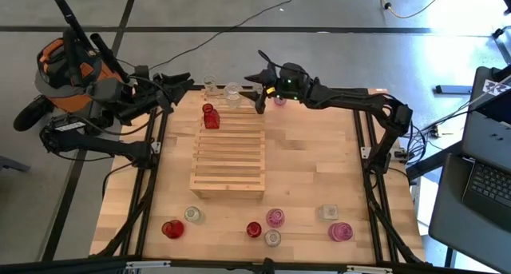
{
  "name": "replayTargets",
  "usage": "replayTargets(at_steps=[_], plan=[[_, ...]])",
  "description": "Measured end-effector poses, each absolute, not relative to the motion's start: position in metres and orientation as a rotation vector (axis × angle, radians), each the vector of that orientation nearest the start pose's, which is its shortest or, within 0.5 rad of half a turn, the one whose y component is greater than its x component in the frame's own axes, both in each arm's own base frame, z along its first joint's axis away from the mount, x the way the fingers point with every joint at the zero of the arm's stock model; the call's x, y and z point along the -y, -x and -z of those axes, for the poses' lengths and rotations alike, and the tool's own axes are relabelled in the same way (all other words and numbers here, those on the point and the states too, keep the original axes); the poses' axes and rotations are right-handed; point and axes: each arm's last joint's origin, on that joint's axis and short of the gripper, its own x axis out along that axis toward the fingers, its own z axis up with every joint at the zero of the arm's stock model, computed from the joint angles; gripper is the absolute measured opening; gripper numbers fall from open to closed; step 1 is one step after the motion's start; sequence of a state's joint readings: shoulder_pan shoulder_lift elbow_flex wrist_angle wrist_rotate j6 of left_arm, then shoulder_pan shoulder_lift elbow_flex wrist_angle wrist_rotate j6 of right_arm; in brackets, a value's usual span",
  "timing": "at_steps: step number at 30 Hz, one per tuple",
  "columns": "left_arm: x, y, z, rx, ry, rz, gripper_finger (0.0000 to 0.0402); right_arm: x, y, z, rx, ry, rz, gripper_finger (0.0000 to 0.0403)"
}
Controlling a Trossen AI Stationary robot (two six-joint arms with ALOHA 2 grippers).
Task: Sort vases onto shelf
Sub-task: Put the transparent vase on the shelf aligned with the other transparent vase, then put the pink vase into the shelf
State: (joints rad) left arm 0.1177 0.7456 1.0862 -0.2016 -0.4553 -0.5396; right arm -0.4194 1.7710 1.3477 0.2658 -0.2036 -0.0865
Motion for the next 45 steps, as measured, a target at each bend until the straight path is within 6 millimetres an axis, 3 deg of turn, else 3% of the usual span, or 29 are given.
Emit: replayTargets(at_steps=[5,10,14,17,20,23,29,33,39,45], plan=[[-0.028,-0.128,-0.434,0.289,0.547,-0.521,0.0275,0.164,-0.385,-0.325,-0.147,0.074,0.173,0.0265],[-0.028,-0.127,-0.434,0.290,0.548,-0.521,0.0275,0.161,-0.381,-0.365,-0.132,0.141,0.126,0.0266],[-0.028,-0.127,-0.434,0.289,0.547,-0.521,0.0275,0.153,-0.359,-0.394,-0.267,0.246,0.160,0.0254],[-0.028,-0.127,-0.434,0.290,0.547,-0.520,0.0275,0.147,-0.336,-0.395,-0.476,0.335,0.250,0.0239],[-0.028,-0.127,-0.434,0.290,0.548,-0.521,0.0275,0.144,-0.318,-0.376,-0.670,0.340,0.287,0.0224],[-0.028,-0.127,-0.434,0.290,0.548,-0.521,0.0275,0.144,-0.308,-0.344,-0.751,0.309,0.294,0.0211],[-0.028,-0.127,-0.434,0.289,0.547,-0.521,0.0275,0.161,-0.298,-0.273,-0.683,0.145,0.454,0.0199],[-0.028,-0.127,-0.434,0.290,0.547,-0.520,0.0275,0.178,-0.280,-0.241,-0.631,0.020,0.569,0.0206],[-0.028,-0.127,-0.434,0.290,0.547,-0.521,0.0275,0.190,-0.264,-0.217,-0.566,-0.052,0.631,0.0247],[-0.028,-0.127,-0.434,0.290,0.548,-0.521,0.0275,0.195,-0.268,-0.203,-0.543,-0.076,0.624,0.0293]])
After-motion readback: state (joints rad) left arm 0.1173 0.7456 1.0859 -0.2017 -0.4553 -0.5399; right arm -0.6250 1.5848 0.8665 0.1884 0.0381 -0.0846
